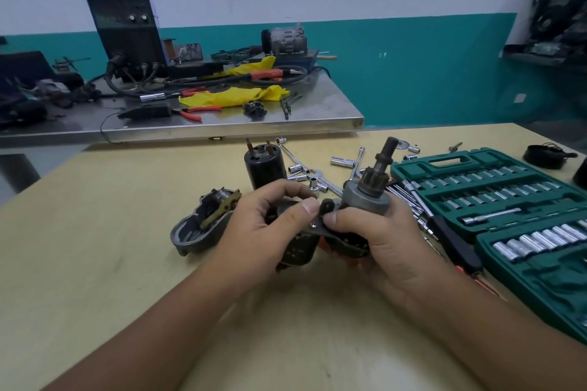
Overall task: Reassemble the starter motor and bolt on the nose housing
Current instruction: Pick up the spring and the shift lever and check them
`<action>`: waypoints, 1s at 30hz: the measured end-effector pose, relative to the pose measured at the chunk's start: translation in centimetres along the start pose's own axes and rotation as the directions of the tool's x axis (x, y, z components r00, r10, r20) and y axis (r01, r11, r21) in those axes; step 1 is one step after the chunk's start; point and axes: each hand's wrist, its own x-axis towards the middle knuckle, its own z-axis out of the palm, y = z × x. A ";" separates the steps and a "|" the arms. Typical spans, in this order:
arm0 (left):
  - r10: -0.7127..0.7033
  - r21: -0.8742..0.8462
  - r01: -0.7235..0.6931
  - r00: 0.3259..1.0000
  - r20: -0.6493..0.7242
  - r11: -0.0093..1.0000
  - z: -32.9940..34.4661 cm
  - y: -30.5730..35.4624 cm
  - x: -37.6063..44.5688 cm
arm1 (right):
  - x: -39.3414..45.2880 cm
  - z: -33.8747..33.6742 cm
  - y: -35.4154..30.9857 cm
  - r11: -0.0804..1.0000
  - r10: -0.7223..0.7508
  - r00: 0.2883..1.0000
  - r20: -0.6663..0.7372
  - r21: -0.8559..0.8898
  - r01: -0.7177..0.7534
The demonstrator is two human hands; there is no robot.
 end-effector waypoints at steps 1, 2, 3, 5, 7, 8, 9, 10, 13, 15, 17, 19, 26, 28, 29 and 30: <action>0.001 -0.025 -0.001 1.000 0.028 1.000 -0.4 0.1 0.0 | -0.1 0.1 -0.1 1.000 0.000 1.000 -0.008 0.023 0.000; 0.008 -0.045 -0.005 0.999 0.052 0.999 -0.8 0.1 0.1 | -0.1 0.1 -0.2 0.999 0.004 1.000 -0.010 0.045 -0.003; 0.017 -0.058 -0.012 0.997 0.080 0.998 -1.2 0.1 0.1 | -0.2 0.2 -0.3 0.998 0.008 1.000 -0.011 0.069 -0.008; 0.036 -0.056 -0.027 0.985 0.166 0.998 -1.9 0.2 0.4 | -0.3 0.3 -0.6 0.991 0.022 1.000 -0.017 0.130 -0.019; 0.045 -0.014 -0.043 0.961 0.274 0.999 -2.4 0.2 0.6 | -0.4 0.5 -0.9 0.979 0.037 0.999 -0.005 0.199 -0.036; 0.039 0.005 -0.043 0.950 0.311 0.999 -2.4 0.2 0.6 | -0.4 0.7 -1.1 0.972 0.040 0.999 -0.003 0.232 -0.039; 0.028 0.008 -0.032 0.945 0.325 0.999 -2.4 0.2 0.6 | -0.4 0.8 -1.3 0.964 0.045 0.999 -0.012 0.264 -0.040; 0.019 -0.010 -0.016 0.948 0.318 1.000 -2.3 0.2 0.6 | -0.5 0.9 -1.5 0.954 0.058 0.998 -0.033 0.297 -0.045; 0.039 -0.136 -0.004 0.965 0.258 0.991 -2.3 -0.2 0.5 | -0.2 0.8 -1.5 0.905 0.125 0.989 -0.080 0.418 -0.080; 0.052 -0.179 -0.016 0.979 0.197 0.984 -2.2 -0.3 0.6 | 0.1 0.7 -1.3 0.855 0.161 0.984 -0.080 0.509 -0.099; 0.043 -0.146 -0.030 0.995 0.091 0.989 -2.0 -0.4 0.7 | 0.3 0.5 -1.3 0.836 0.172 0.981 -0.095 0.541 -0.094; 0.038 -0.088 -0.037 0.999 0.004 0.995 -1.5 -0.6 0.7 | 0.5 0.3 -1.4 0.854 0.163 0.979 -0.123 0.514 -0.077; 0.078 -0.053 -0.082 0.994 -0.071 0.995 -0.6 -1.0 0.3 | 0.4 0.0 -1.0 0.907 0.176 0.980 -0.096 0.403 -0.123; 0.087 -0.061 -0.091 0.994 -0.069 0.994 -0.6 -1.0 0.3 | 0.4 0.1 -1.2 0.920 0.198 0.976 -0.090 0.361 -0.154; 0.085 -0.070 -0.090 0.994 -0.064 0.994 -0.6 -1.0 0.3 | 0.3 0.1 -1.3 0.926 0.202 0.975 -0.095 0.343 -0.159; 0.079 -0.080 -0.084 0.995 -0.055 0.993 -0.7 -1.1 0.2 | 0.3 0.1 -1.5 0.932 0.198 0.975 -0.098 0.326 -0.157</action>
